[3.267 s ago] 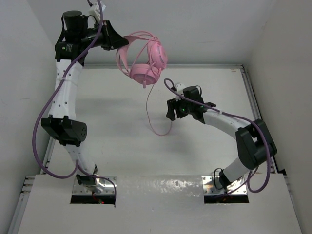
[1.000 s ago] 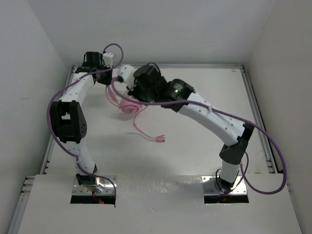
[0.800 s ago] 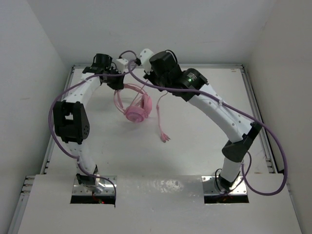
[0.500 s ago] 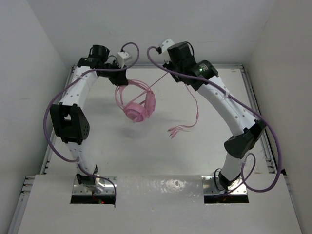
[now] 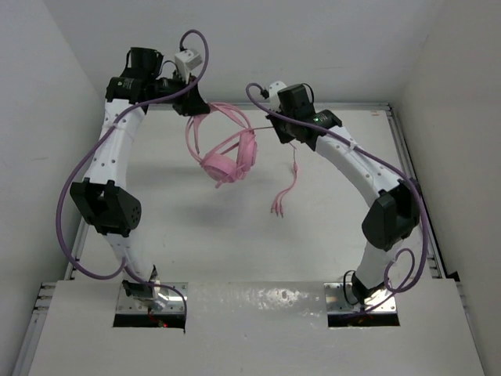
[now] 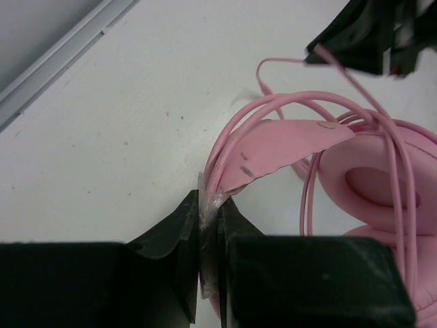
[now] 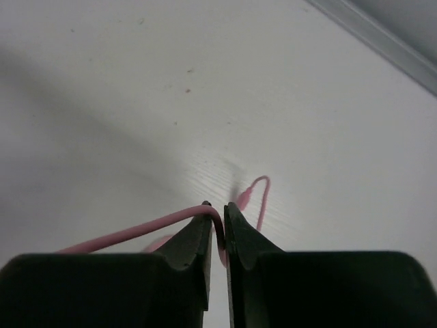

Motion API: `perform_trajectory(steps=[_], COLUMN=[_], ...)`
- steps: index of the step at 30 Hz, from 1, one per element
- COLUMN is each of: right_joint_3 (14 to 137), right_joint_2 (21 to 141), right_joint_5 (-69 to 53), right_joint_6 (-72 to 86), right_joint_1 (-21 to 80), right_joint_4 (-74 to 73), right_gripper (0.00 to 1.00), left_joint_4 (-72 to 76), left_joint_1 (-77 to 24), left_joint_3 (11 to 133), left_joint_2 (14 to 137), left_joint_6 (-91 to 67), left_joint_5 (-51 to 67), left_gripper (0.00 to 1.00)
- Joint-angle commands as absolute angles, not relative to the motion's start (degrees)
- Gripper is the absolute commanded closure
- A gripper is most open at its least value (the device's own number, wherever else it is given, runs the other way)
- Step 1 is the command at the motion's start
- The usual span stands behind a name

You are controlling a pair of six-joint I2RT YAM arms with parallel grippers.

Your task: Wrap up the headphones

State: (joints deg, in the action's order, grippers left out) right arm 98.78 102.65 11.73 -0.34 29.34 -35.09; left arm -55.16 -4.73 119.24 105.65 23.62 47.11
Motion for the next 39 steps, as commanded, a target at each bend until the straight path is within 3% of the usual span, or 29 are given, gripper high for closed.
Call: perform_trajectory(steps=[1, 2, 3, 5, 6, 9, 13, 18, 22, 26, 39], right_joint_3=[96.51, 94.94, 93.88, 90.03, 88.87, 86.31, 84.29, 76.74, 68.13, 66.98, 65.57], right_joint_2=[104.85, 106.07, 106.43, 107.14, 107.75, 109.85, 111.44, 110.31, 106.53, 105.82, 110.65], right_joint_5=[3.8, 2.3, 0.63, -3.94, -4.74, -4.49, -4.48, -11.5, -9.23, -8.88, -12.49], right_joint_6=[3.06, 3.86, 4.65, 6.23, 6.94, 8.61, 9.4, 6.78, 1.77, -7.36, -19.33], right_joint_1=[28.04, 28.04, 27.95, 27.95, 28.04, 27.95, 27.95, 28.12, 27.86, 27.86, 34.36], right_joint_4=[-24.98, -23.57, -21.9, -15.41, -13.47, -8.36, -6.95, -5.63, -6.85, -11.69, -2.47], right_gripper=[0.88, 0.84, 0.71, 0.57, 0.43, 0.26, 0.21, 0.21, 0.21, 0.23, 0.25], left_joint_4=[-54.14, -54.14, -54.05, -53.44, -53.18, -51.25, -49.93, -47.99, -47.02, -46.06, -37.1], left_joint_1=[-4.13, -4.04, -4.04, -4.04, -4.04, -3.96, -3.52, -2.73, -2.55, -2.02, -1.14], left_joint_3=[125.5, 125.94, 126.21, 126.56, 126.48, 125.16, 125.77, 126.56, 126.56, 127.09, 122.44], left_joint_2=[102.83, 102.75, 102.74, 102.75, 102.74, 102.74, 103.01, 103.45, 103.71, 104.32, 105.12], left_joint_6=[15.3, 14.68, 13.63, 12.66, 11.7, 9.5, 8.18, 6.6, 5.63, 4.31, -3.95], left_joint_5=[56.68, 57.21, 57.74, 58.36, 58.27, 56.52, 56.25, 55.2, 55.28, 56.43, 54.41], left_gripper=[1.0, 1.0, 1.0, 1.0, 1.0, 1.0, 1.0, 1.0, 1.0, 1.0, 1.0])
